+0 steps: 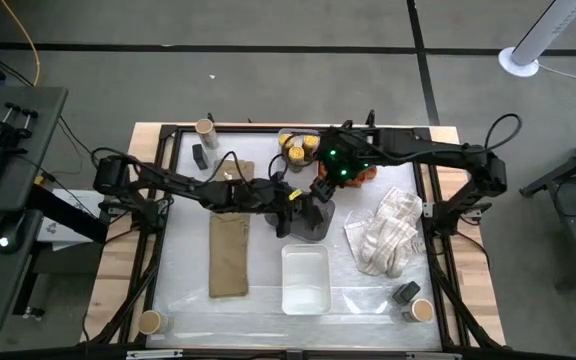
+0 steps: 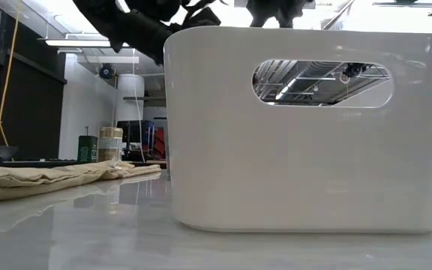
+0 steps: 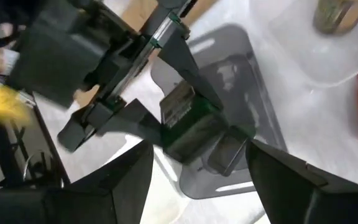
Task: Sort spices by type
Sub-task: Put the bottom left black seasoning can into the black bin
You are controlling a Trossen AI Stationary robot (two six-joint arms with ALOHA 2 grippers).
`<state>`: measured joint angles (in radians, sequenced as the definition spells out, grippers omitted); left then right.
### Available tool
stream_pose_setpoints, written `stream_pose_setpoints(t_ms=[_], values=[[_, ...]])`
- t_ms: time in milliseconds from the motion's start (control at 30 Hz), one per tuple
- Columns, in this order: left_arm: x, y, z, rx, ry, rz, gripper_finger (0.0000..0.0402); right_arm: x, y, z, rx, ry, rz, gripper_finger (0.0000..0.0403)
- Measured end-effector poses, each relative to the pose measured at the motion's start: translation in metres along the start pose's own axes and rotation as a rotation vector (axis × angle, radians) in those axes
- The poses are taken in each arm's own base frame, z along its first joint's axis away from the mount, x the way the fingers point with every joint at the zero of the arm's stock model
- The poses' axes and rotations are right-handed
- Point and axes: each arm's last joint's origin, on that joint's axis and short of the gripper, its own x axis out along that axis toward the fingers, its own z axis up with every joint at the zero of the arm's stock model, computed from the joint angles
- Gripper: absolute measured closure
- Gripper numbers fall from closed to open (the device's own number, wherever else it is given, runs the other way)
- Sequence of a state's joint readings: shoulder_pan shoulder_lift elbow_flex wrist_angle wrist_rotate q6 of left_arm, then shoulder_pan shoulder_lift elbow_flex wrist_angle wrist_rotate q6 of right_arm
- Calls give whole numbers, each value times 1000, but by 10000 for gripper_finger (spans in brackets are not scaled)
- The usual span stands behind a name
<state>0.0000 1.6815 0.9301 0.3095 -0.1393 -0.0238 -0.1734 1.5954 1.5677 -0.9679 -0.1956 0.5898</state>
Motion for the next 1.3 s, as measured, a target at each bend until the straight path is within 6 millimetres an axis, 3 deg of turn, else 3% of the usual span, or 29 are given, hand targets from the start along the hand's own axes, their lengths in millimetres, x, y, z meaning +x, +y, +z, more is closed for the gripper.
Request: stream_pose_setpoints(t_ms=[333,667,1300], values=[[2,1,-3,24,14,14,181,27,-7,1,136,73,-84,151],[-5,16,9,12,-39,91,182,27,-4,6,211,0,-82,151],[-12,17,28,-18,-206,94,181,32,-2,13,298,-70,-80,152]])
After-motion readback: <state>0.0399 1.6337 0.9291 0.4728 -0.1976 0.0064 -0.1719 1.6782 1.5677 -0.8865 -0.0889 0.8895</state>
